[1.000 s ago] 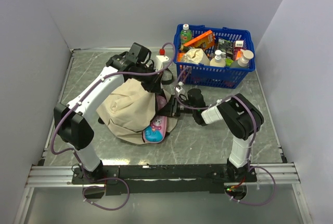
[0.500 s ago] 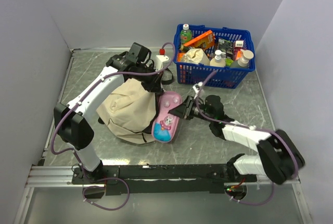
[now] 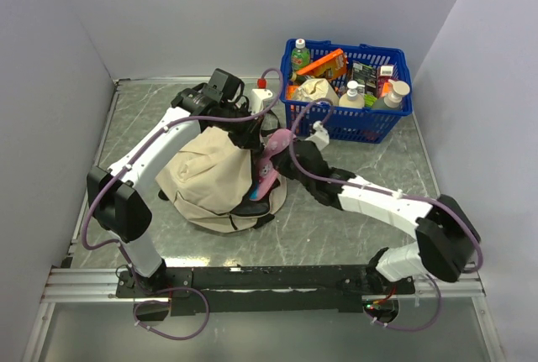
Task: Pack the student bag
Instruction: Place the personal item in the student bag.
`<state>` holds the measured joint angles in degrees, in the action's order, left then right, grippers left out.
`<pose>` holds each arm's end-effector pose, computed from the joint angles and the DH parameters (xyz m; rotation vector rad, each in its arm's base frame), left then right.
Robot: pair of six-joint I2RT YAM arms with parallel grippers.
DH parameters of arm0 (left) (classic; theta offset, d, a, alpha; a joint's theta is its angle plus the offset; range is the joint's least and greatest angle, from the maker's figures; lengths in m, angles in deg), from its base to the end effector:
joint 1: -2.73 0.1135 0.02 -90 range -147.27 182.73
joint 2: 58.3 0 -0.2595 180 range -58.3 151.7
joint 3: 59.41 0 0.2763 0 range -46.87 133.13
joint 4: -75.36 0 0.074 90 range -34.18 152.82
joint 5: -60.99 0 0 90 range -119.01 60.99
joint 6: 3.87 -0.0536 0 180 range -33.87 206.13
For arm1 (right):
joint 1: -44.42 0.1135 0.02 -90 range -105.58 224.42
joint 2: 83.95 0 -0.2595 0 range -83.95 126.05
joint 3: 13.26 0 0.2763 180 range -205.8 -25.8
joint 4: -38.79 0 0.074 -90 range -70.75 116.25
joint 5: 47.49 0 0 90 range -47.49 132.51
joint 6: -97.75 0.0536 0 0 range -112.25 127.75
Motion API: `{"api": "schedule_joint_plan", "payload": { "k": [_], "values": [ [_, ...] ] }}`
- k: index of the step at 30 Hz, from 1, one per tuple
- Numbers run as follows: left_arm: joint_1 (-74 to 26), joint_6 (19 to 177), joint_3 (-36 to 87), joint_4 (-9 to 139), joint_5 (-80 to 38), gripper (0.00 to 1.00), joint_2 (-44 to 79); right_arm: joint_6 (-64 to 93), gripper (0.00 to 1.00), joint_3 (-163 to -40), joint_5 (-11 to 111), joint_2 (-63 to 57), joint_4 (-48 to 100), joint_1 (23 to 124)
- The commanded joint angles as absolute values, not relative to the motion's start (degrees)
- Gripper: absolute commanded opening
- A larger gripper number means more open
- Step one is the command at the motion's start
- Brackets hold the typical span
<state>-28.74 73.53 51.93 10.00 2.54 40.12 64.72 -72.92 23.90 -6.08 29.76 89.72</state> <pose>0.3267 -0.2329 0.3371 1.1436 2.1948 -0.8239 0.2505 0.2289 0.2237 0.4227 2.0699 0.7822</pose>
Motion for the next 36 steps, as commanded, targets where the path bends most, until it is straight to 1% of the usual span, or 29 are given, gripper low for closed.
{"api": "schedule_joint_plan", "payload": {
  "k": [1,3,7,12,16,21,22,23,24,26,27,29,32,33,34,36],
  "values": [
    [-28.83,74.18,55.08,10.97,4.65,0.01,39.7,67.6,0.01,-79.84,14.04,-1.87,23.01,94.06],
    [-28.91,74.18,55.25,10.97,4.65,0.01,39.61,68.74,0.0,-81.87,13.86,0.95,20.63,94.86],
    [-28.91,74.53,55.52,11.23,5.44,0.01,39.96,69.71,0.0,-82.05,15.79,4.29,23.17,96.01],
    [-28.91,74.71,56.31,11.14,5.97,0.01,40.67,70.93,0.0,-87.75,17.36,8.95,22.39,97.77],
    [-28.91,74.62,56.84,11.05,5.71,0.01,40.23,73.66,0.0,-86.89,21.67,8.08,25.02,97.68],
    [-28.91,74.97,56.84,11.32,5.88,0.01,40.06,75.34,0.0,-86.45,31.68,8.34,24.4,97.77],
    [-28.91,74.97,56.84,11.4,5.71,0.01,39.79,74.81,0.01,-86.36,33.53,8.34,24.15,97.42],
    [-28.91,74.97,56.66,11.49,5.62,0.01,39.62,73.85,0.08,-86.19,37.55,8.25,25.01,97.24],
    [-28.91,74.88,56.49,11.41,5.62,0.01,39.53,71.23,0.26,-86.1,39.33,8.34,24.41,96.98],
    [-28.83,75.05,55.44,12.19,5.53,0.01,38.91,69.98,0.46,-86.88,42.23,9.39,19.43,95.41],
    [-28.91,75.23,55.26,12.37,5.62,0.01,38.82,68.15,0.57,-87.67,45.55,9.57,17.57,94.96],
    [-29.0,75.14,55.34,12.2,5.97,0.01,39.09,65.42,0.67,-86.37,45.32,7.65,15.97,94.43],
    [-28.91,75.14,55.34,12.2,6.06,0.01,39.18,63.3,0.73,-79.61,46.46,1.78,19.82,93.64],
    [-28.83,75.06,55.34,12.28,5.8,0.01,39.18,62.42,0.74,-75.94,47.25,0.36,23.4,92.94],
    [-28.83,75.06,55.34,12.28,5.79,0.01,39.35,61.63,0.73,-74.77,48.13,-0.88,24.22,92.5],
    [-28.91,74.97,55.87,11.85,5.79,0.01,39.61,59.18,0.72,-74.14,47.78,-3.43,22.32,91.8]
  ]
}}
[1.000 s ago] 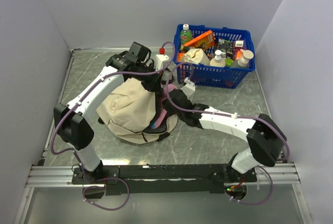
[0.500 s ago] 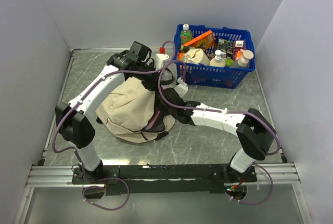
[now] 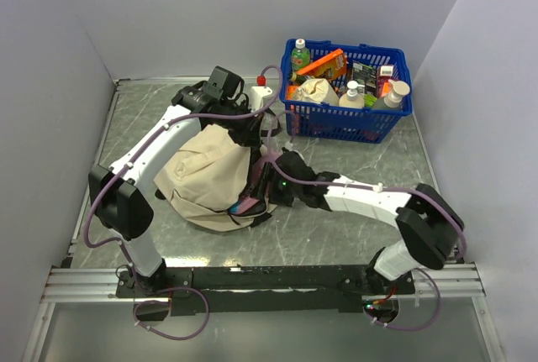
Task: Pack the student bag
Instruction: Place the personal item in the student bag.
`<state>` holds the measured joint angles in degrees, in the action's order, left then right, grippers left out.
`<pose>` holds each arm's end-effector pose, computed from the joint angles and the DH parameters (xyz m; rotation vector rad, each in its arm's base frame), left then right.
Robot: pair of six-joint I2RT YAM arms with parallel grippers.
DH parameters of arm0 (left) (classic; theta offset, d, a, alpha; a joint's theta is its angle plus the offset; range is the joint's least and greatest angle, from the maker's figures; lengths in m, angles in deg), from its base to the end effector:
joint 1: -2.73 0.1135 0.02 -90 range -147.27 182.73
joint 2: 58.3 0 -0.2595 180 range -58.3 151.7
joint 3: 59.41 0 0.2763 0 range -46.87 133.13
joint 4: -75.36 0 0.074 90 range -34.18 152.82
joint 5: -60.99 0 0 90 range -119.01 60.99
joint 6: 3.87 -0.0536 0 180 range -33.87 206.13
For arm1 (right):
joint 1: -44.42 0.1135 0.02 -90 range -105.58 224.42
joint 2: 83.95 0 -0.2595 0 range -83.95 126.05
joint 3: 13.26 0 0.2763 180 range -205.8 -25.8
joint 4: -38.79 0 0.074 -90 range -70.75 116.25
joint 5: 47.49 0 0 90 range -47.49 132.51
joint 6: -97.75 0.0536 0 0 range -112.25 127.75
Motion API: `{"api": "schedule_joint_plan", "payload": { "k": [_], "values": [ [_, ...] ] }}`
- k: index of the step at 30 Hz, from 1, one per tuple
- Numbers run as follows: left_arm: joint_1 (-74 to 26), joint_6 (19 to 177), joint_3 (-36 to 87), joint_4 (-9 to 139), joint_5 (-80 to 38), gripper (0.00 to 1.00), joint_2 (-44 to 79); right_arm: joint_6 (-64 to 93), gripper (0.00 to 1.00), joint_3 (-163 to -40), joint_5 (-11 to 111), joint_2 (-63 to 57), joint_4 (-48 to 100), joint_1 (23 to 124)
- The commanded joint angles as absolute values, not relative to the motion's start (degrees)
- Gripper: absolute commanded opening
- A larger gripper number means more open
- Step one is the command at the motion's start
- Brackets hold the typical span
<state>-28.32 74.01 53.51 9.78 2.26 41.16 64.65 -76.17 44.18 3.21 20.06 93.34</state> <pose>0.3326 -0.2327 0.3392 1.1243 2.1999 -0.8176 0.2304 0.2667 0.1722 0.1596 2.5177 0.8976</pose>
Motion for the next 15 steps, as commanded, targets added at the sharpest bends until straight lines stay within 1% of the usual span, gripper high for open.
{"api": "schedule_joint_plan", "payload": {
  "k": [1,5,7,8,10,11,12,14,15],
  "values": [
    [-28.91,74.97,55.96,11.67,5.79,0.01,39.53,58.03,0.73,-74.32,46.74,-4.13,20.47,91.44],
    [-28.91,74.97,55.61,11.93,5.44,0.01,38.91,53.81,0.75,-71.78,49.97,-9.22,20.28,87.23],
    [-28.91,74.71,55.7,11.58,5.18,0.01,38.91,52.93,0.76,-70.1,49.2,-11.07,18.79,84.6],
    [-28.91,74.7,55.7,11.32,5.09,0.01,38.82,52.31,0.75,-69.06,48.06,-13.35,17.39,83.19],
    [-28.83,74.62,55.61,11.23,5.0,0.01,38.56,52.13,0.71,-67.65,46.13,-16.17,16.85,78.46],
    [-28.91,74.53,55.52,11.23,5.09,0.01,38.47,51.26,0.68,-67.03,44.02,-18.7,16.41,77.56],
    [-28.91,74.7,55.52,11.23,5.0,0.01,38.47,50.73,0.57,-67.02,40.09,-19.51,16.5,76.86],
    [-28.91,74.62,55.7,11.14,5.18,0.01,38.38,49.67,0.42,-69.38,35.94,-18.39,14.23,76.41],
    [-28.91,74.7,55.87,11.05,5.27,0.01,38.47,49.32,0.3,-70.18,34.09,-17.33,13.86,76.41]
  ]
}}
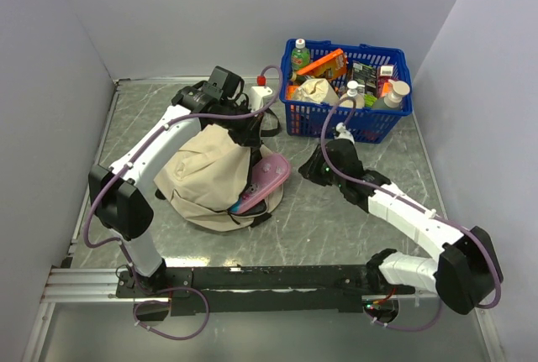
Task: Pack the student bag
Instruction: Place the personal item in the student bag.
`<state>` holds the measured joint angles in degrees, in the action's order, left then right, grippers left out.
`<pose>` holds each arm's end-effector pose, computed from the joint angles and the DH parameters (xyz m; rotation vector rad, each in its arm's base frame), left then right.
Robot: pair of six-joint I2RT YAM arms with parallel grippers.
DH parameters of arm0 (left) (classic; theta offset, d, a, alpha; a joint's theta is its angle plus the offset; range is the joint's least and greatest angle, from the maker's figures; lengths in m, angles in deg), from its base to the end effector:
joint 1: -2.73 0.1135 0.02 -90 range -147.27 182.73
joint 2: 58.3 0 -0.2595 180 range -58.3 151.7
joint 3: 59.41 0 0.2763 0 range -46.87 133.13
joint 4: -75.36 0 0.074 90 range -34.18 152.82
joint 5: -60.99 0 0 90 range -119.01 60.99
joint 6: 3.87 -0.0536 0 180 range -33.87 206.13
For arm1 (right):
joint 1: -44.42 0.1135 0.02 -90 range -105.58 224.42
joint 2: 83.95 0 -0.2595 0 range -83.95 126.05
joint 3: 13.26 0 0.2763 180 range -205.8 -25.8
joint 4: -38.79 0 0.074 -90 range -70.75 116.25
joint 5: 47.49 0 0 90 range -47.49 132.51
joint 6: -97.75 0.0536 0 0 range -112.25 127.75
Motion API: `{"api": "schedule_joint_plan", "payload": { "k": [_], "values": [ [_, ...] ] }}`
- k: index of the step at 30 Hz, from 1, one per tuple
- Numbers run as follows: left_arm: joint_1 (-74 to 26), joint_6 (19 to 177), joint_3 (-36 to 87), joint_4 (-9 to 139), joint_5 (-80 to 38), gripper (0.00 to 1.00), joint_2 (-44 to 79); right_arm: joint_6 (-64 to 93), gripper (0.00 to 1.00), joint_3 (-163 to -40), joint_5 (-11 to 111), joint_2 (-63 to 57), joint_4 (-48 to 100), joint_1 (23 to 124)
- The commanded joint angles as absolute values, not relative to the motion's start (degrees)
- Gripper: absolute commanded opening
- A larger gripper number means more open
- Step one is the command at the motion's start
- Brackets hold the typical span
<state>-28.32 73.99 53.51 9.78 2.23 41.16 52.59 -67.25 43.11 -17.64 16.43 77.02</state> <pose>0.3326 -0.2327 0.3392 1.1245 2.1998 -0.8168 0.2445 0.1570 0.2196 0.2373 2.2717 0.7581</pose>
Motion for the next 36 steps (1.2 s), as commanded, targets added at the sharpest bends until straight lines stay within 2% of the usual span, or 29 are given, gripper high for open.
{"api": "schedule_joint_plan", "payload": {
  "k": [1,6,15,23,31,34,35,36],
  "values": [
    [-28.91,74.7,55.96,10.97,5.27,0.01,38.56,49.32,0.26,-70.88,33.81,-16.02,13.86,76.41],
    [-28.83,74.44,55.87,11.23,6.06,0.01,38.38,51.34,0.14,-73.87,33.19,-8.02,16.41,77.46],
    [-28.83,72.6,55.26,10.35,6.58,0.01,38.47,55.11,0.0,-85.3,25.9,2.27,11.41,84.14],
    [-28.91,73.03,54.46,11.76,8.25,0.01,37.51,56.26,0.0,-92.77,24.23,10.09,7.11,88.71],
    [-28.91,73.21,54.9,12.11,9.48,0.01,37.59,56.79,0.0,-99.45,28.1,17.92,6.66,93.55],
    [-28.91,72.86,54.91,11.76,9.66,0.01,37.42,57.75,0.0,-97.1,27.49,17.83,6.66,93.37],
    [-28.83,72.77,54.73,12.02,9.57,0.01,37.07,57.41,0.04,-96.56,26.96,17.75,6.48,93.46],
    [-28.91,72.77,54.38,12.11,9.49,0.01,36.98,56.97,0.13,-96.21,25.82,17.74,5.43,93.46]
  ]
}}
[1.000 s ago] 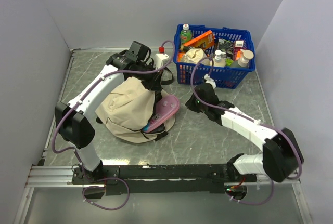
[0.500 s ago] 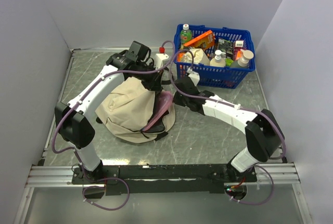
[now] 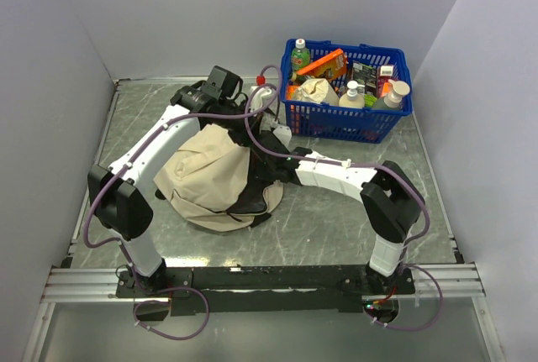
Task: Pack the student bag
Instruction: Place the personal item in the student bag.
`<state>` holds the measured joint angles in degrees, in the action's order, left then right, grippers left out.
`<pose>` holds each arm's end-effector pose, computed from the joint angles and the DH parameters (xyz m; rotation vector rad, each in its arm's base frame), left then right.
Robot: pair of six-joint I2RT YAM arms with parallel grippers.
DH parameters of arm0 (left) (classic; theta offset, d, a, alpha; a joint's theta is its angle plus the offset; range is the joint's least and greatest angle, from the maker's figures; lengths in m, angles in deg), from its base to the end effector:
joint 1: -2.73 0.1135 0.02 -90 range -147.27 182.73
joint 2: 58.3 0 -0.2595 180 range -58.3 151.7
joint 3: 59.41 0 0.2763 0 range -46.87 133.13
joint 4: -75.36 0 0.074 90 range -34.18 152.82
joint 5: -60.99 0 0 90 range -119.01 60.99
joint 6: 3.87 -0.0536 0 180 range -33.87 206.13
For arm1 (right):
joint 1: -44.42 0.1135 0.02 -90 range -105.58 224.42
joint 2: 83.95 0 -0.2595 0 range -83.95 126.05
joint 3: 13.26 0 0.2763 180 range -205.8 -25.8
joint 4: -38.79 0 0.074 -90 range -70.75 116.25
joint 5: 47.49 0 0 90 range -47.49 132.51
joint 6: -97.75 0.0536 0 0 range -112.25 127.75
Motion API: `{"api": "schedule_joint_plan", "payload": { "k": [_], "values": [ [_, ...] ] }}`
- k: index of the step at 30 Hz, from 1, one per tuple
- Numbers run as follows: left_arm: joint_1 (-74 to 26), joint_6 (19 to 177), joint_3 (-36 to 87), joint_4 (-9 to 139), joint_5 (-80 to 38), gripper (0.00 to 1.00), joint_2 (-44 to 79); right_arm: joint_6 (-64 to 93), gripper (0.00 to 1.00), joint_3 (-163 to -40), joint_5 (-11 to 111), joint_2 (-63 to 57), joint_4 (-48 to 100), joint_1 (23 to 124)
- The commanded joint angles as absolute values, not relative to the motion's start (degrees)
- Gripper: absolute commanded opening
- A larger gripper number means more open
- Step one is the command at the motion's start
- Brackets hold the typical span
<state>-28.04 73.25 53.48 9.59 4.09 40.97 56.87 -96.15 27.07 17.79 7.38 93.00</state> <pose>0.3315 -0.2315 0.3408 1.1424 2.1812 -0.8497 0.2850 0.3015 0.1817 0.1318 2.4528 0.4488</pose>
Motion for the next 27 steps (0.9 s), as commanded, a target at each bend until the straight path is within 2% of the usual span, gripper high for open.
{"api": "schedule_joint_plan", "payload": {
  "k": [1,4,5,9,15,20,23,25,27],
  "values": [
    [-28.91,72.77,54.38,12.11,9.57,0.01,36.8,55.83,0.28,-95.33,22.94,17.57,4.99,93.46],
    [-28.91,72.6,53.85,11.93,9.4,0.01,36.45,52.49,0.53,-91.48,20.54,15.38,5.86,93.37],
    [-28.83,72.51,53.59,12.02,9.31,0.01,36.19,51.61,0.55,-90.33,19.14,14.5,6.47,93.55],
    [-28.91,72.42,53.23,12.02,9.31,0.01,36.19,48.1,0.58,-85.93,16.5,11.33,8.32,93.46],
    [-28.91,72.6,53.5,11.93,9.66,0.01,36.1,47.82,0.58,-89.34,8.95,15.19,1.48,95.04],
    [-28.74,72.51,54.03,11.49,9.4,0.01,36.1,47.21,0.57,-87.59,10.95,15.46,5.24,94.96],
    [-28.56,72.42,54.2,11.32,9.4,0.01,35.84,47.56,0.55,-87.59,13.15,16.42,6.21,95.04],
    [-28.47,72.51,54.11,11.4,9.49,0.01,35.84,48.0,0.43,-87.94,14.56,17.12,6.39,95.04],
    [-28.3,72.6,54.03,11.4,9.75,0.01,35.83,49.67,0.22,-87.94,15.17,18.36,5.69,94.78]
  ]
}}
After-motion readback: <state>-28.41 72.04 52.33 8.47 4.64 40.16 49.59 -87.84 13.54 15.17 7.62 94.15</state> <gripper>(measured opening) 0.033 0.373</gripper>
